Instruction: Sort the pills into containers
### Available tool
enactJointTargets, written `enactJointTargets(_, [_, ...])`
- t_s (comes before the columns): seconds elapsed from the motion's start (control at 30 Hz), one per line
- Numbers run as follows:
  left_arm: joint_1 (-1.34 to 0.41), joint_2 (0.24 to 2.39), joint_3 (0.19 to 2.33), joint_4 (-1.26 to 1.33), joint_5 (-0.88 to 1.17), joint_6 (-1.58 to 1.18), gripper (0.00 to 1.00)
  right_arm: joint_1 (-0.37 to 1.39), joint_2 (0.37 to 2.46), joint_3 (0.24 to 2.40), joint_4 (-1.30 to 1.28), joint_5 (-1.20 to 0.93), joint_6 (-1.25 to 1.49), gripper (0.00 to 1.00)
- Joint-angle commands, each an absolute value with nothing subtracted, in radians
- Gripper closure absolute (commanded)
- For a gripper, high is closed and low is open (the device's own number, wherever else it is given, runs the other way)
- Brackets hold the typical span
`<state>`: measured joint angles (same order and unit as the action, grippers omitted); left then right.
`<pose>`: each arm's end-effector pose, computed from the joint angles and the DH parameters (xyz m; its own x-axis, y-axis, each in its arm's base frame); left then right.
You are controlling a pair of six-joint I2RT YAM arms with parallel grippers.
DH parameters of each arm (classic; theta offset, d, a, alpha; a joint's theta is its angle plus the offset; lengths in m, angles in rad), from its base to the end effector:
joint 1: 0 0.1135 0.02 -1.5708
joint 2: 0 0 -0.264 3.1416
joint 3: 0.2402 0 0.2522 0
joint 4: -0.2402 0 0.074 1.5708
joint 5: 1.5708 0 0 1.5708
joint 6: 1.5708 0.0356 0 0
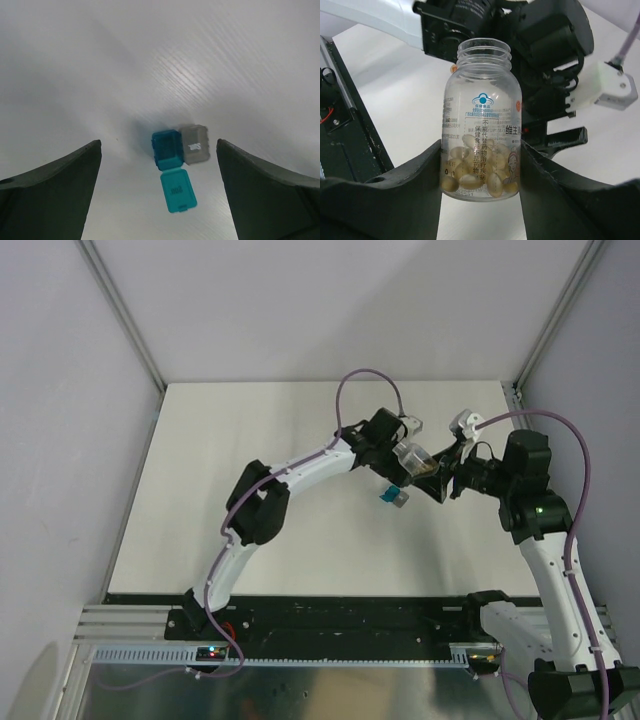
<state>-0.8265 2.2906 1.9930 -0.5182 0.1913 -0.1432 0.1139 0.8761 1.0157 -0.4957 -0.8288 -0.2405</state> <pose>0.3476 -0.3874 0.2182 -0.6040 0.4490 -0.6585 0.7317 0.6399 -0.2349 0.1730 0.0462 0.3756 -0.1546 -0.1797 -0.9715 -0.8237 0.5664 0.0263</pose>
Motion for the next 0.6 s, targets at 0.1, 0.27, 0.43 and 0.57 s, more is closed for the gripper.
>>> enactJointTargets(0.1, [-0.885, 2.381, 2.131, -0.599, -0.021, -0.004, 0.0, 0.109, 0.837, 1.009, -0.474, -0.872, -0.265, 1.0])
enactJointTargets(0.27, [-0.889, 2.435, 2.204, -0.637, -0.057, 0.019, 0.0, 0.109, 0.828, 1.008, -0.485, -0.887, -0.269, 1.0])
enactJointTargets(0.43, [-0.894, 2.463, 2.231, -0.656, -0.066, 0.042, 0.02, 0.113, 0.825, 1.009, -0.488, -0.892, -0.272, 1.0])
enactJointTargets(0.57, [-0.9, 2.477, 2.236, -0.666, -0.061, 0.051, 0.03, 0.114, 0.823, 1.009, -0.493, -0.894, -0.275, 1.0])
